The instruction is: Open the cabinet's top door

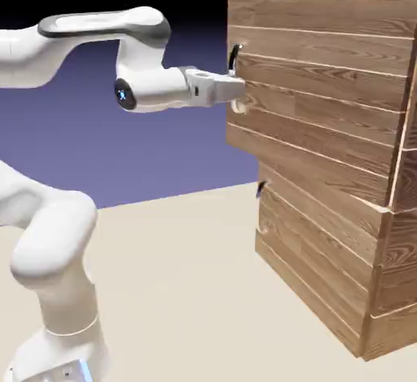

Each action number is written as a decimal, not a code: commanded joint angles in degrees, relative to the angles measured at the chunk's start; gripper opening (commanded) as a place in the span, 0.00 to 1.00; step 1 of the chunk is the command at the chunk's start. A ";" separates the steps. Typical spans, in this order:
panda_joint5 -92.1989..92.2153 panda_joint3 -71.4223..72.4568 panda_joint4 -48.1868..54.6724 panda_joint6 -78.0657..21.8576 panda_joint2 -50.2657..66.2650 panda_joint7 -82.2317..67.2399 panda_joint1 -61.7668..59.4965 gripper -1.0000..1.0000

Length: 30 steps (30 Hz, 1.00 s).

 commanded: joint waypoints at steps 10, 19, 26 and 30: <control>-17.58 -17.20 -11.15 -0.61 -7.89 6.35 20.77 0.00; -39.23 -30.53 -19.26 3.56 -18.02 17.38 37.66 0.00; -56.67 -34.26 -24.72 0.85 -25.44 31.56 39.30 0.00; -66.64 -36.82 -27.80 -5.82 -31.00 39.42 35.78 0.00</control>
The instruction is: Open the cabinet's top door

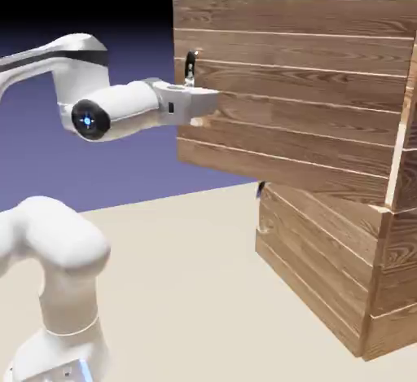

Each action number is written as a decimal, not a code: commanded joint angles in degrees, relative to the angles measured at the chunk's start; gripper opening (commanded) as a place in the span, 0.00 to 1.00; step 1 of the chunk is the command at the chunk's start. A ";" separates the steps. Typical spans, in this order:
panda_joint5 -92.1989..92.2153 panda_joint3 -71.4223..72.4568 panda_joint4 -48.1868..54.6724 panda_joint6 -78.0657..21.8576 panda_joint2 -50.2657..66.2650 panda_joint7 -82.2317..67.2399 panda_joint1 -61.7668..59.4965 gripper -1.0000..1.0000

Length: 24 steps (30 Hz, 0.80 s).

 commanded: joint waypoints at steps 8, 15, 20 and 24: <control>-18.29 -12.53 -2.87 -19.52 -10.86 8.61 -9.85 0.00; -31.04 -27.06 -0.12 -35.65 -13.82 10.11 -15.59 0.00; -39.13 -37.44 4.98 -46.84 -12.76 9.95 -16.31 0.00; -45.33 -45.63 11.77 -56.60 -10.69 9.71 -13.79 0.00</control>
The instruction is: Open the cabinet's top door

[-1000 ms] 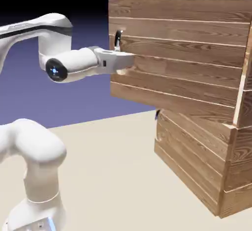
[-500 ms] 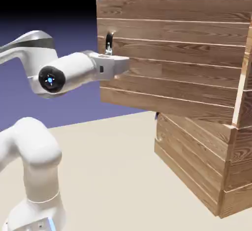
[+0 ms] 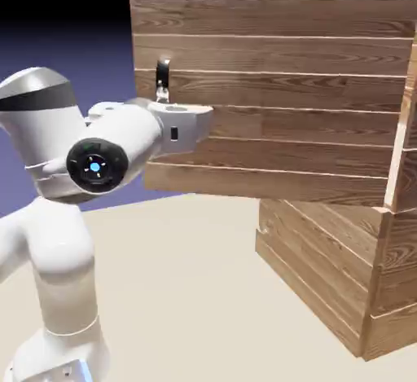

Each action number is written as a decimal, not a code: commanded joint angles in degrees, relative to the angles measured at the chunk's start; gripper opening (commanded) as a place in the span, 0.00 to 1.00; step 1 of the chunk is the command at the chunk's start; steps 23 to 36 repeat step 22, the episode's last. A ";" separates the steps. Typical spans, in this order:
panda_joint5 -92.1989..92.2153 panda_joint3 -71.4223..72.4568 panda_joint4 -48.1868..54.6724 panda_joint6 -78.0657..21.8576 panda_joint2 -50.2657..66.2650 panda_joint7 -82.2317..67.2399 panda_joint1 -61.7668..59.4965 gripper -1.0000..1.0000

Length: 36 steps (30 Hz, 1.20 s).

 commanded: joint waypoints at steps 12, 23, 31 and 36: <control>-10.26 -14.49 24.91 -24.27 4.62 1.29 17.21 0.00; -12.41 -18.73 40.30 -36.42 5.83 3.38 29.09 1.00; -12.41 -18.73 40.30 -36.42 5.83 3.38 29.09 1.00; -12.41 -18.73 40.30 -36.42 5.83 3.38 29.09 1.00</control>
